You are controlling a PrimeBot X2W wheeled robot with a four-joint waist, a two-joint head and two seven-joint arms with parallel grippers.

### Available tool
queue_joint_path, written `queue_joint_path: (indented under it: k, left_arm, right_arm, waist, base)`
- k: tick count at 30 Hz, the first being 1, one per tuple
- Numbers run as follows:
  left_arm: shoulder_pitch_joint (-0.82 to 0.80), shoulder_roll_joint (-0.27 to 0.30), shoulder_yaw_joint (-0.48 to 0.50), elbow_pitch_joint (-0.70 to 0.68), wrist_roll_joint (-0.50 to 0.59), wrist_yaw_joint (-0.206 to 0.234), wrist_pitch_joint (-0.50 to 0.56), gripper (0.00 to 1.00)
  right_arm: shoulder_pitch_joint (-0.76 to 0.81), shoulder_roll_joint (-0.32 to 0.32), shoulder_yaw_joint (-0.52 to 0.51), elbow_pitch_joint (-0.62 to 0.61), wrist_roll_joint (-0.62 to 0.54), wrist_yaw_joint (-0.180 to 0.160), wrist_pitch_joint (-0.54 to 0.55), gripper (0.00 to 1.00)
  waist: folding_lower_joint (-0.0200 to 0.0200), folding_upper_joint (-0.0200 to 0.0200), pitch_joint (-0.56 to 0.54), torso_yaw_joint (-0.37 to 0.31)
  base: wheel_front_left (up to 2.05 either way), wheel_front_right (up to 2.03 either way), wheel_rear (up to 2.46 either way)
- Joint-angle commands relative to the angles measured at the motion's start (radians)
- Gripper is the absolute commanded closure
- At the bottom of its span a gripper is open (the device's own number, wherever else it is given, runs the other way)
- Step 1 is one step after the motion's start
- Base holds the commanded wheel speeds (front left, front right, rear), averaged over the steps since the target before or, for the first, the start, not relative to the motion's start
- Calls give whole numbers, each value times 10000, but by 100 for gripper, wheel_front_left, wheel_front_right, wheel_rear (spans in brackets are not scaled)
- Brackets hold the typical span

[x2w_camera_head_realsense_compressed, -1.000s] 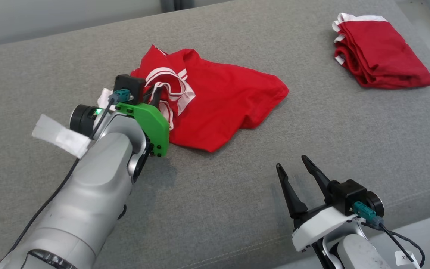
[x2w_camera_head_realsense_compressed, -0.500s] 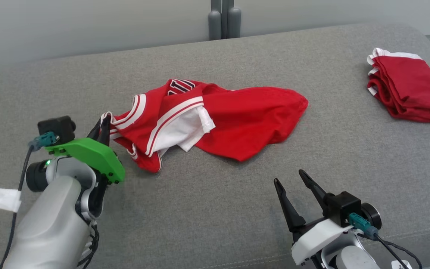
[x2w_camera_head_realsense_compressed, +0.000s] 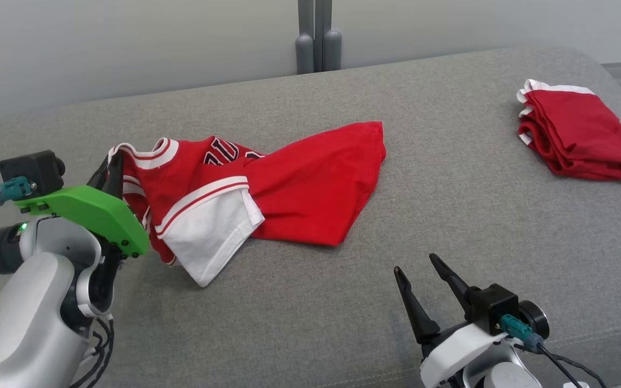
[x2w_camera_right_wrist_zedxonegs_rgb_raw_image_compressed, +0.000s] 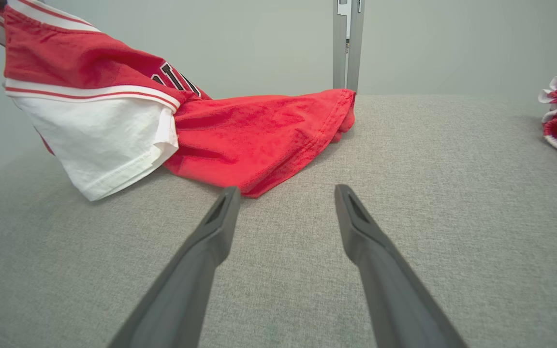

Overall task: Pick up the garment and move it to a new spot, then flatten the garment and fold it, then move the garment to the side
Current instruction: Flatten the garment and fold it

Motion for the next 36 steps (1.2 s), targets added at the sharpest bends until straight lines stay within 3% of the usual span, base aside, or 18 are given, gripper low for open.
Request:
queue_joint_path:
  k: [1, 6, 11, 12, 13, 14, 23, 28, 36]
  left_arm:
    - [127, 333, -71, -151, 269, 257, 232, 100]
    - [-417, 656, -392, 343, 758, 567, 698, 100]
    - [-1295, 761, -783, 1742, 1446, 381, 591, 100]
    - [-1484, 762, -863, 2012, 1637, 340, 479, 86]
    - [-1700, 765, -917, 2315, 1756, 282, 359, 7]
    - [-1893, 756, -955, 2609, 1879, 245, 226, 0]
    - [-2505, 94, -825, 4327, 1972, 121, -1075, 0]
    - [-1933, -581, -574, 4546, 1488, -81, -1814, 0]
    - [-987, -1226, -542, 4432, 850, -398, -1871, 0]
  right_arm:
    - [25, -13, 22, -11, 36, -12, -42, 0]
    - [-207, -13, 75, -109, 38, -12, -42, 0]
    - [-511, -17, 268, -114, 41, -12, -42, 0]
    - [-569, -17, 281, -93, 22, -12, -42, 0]
    - [-633, -13, 303, -87, 2, -12, -42, 0]
    - [-682, -12, 316, -83, -7, -12, -42, 0]
    - [-785, -10, -37, -173, -178, -12, -42, 0]
    - [-684, -12, -236, -185, -260, -12, -42, 0]
    - [-578, -15, -246, -132, -215, -12, -42, 0]
  waist:
    - [0, 0, 58, -91]
    - [0, 0, 415, -275]
    - [0, 0, 982, -564]
    - [0, 0, 1088, -595]
    - [0, 0, 1220, -631]
    - [0, 0, 1332, -663]
    - [0, 0, 1834, -374]
    - [0, 0, 1682, 146]
    - [0, 0, 1298, 705]
  base:
    - [0, 0, 0]
    - [0, 0, 0]
    - [0, 0, 0]
    - [0, 0, 0]
    - [0, 0, 0]
    - [0, 0, 0]
    - [0, 0, 0]
    - [0, 0, 0]
    - [0, 0, 0]
